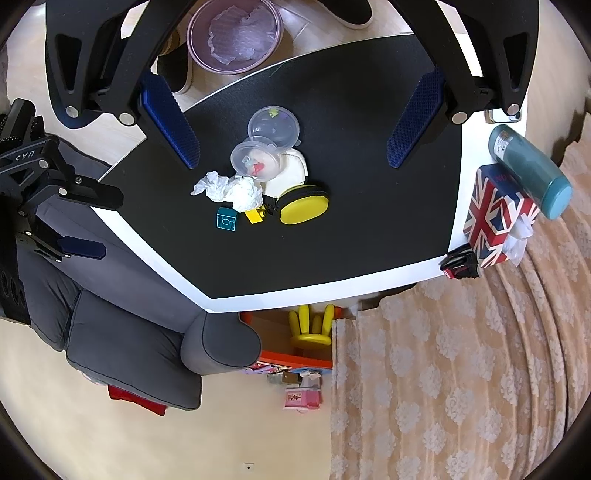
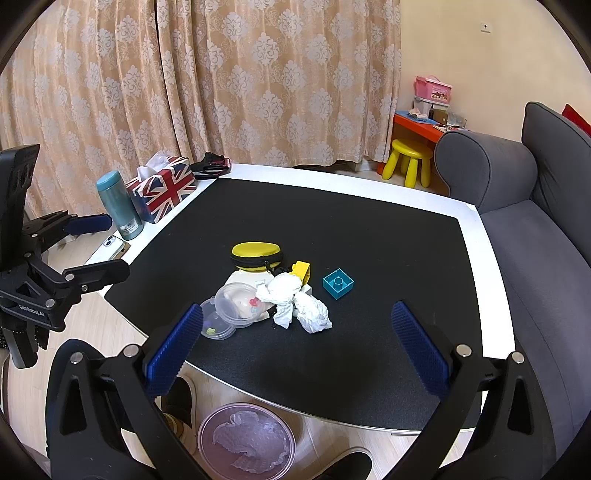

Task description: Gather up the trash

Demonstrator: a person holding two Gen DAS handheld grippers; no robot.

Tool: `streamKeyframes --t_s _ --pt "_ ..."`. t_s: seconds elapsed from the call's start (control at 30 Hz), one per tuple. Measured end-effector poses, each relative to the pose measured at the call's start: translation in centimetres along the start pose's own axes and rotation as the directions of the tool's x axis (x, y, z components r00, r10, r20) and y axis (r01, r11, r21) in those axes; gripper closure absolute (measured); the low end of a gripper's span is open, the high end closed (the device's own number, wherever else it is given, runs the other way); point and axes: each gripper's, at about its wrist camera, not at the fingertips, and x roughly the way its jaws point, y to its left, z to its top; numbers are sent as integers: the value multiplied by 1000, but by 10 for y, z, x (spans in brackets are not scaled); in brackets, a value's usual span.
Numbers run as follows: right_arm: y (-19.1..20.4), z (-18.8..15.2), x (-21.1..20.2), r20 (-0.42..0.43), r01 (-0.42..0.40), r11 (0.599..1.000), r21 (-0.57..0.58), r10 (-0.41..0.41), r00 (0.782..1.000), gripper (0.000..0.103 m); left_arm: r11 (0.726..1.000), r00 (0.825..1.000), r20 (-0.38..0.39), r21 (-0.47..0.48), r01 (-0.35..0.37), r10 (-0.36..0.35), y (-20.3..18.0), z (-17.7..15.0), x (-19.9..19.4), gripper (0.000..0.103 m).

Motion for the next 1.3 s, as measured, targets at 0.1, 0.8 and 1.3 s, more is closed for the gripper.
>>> streamKeyframes --t_s 0.1,0.8,1.3 --pt "0 0 0 0 3 1000 0 -3 1000 3 1000 1000 -1 1 1 -1 0 0 0 5" --pt "-4 -7 8 -17 -5 1000 12 5 1000 3 1000 1000 -26 5 12 -12 -1 1 14 5" --pt "-17 -15 24 -65 4 999 48 -1 998 3 998 981 -192 57 21 -10 -9 -10 84 5"
